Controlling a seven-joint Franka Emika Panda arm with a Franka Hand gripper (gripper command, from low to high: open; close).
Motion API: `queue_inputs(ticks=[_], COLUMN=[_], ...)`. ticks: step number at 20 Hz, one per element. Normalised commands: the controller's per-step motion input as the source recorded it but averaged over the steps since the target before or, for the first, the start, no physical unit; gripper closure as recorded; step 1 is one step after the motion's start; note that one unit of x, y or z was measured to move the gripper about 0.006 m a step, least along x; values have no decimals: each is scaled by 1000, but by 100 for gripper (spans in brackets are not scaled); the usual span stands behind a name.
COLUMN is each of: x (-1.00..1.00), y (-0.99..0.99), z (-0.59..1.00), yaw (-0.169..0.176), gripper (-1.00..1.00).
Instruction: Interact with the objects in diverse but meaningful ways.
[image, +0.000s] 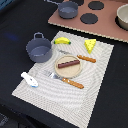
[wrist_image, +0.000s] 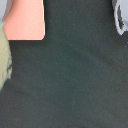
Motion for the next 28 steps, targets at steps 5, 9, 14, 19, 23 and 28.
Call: queue_inputs(ticks=[5,9,14,19,23,28], x=[760,791,516,289,196,177], y=[-39,0,-14,-65,-103,-134], z=[-299,-262,-269,-373,-425,-451], yaw=[-98,-87,-34,56,149,154], gripper=[-100,-100,-100,-100,-100,-100])
